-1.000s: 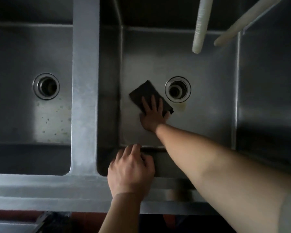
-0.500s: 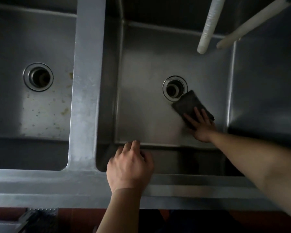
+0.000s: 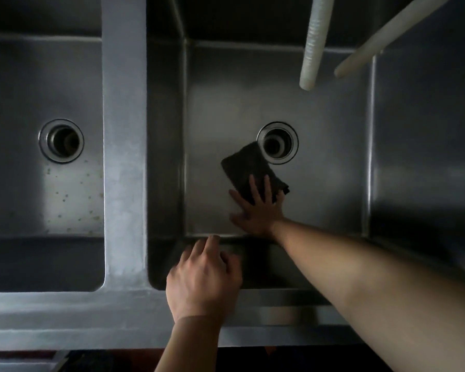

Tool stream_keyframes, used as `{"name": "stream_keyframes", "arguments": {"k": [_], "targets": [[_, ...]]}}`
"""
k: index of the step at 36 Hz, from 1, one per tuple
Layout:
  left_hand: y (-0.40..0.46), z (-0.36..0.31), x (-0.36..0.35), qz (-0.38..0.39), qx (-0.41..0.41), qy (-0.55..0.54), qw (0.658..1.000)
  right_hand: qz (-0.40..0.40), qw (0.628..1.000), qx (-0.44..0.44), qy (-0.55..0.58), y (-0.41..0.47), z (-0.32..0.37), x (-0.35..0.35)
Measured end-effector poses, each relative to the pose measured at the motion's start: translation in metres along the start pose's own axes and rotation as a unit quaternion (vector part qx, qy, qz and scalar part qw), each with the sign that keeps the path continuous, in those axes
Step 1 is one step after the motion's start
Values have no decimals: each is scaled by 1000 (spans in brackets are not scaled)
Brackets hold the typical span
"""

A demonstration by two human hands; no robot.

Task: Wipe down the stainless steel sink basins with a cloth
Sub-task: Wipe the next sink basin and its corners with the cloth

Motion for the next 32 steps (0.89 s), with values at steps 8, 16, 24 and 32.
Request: {"name": "stream_keyframes", "arguments": {"k": [8, 16, 24, 32], "targets": [[-2, -2, 3, 27, 21, -6, 999, 12, 962, 155, -225, -2, -67, 36], [-2, -3, 4, 19, 33, 1, 999, -95, 983, -131, 83, 31, -98, 98], [-2, -1, 2, 15, 45, -17, 999, -78, 971, -122, 188, 5, -67, 82], [5, 6, -6, 143, 55, 24, 988, -225, 962, -54, 144, -89, -108, 168]]}}
Point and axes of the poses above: each hand's wrist, its own y-axis towards the middle knuckle, its own x-axis out of the back of the hand, z = x × y, the point moved 3 cm from there along y, towards the middle knuckle, and after that the axes turned 11 degrees about y, right-handed, at the moved point
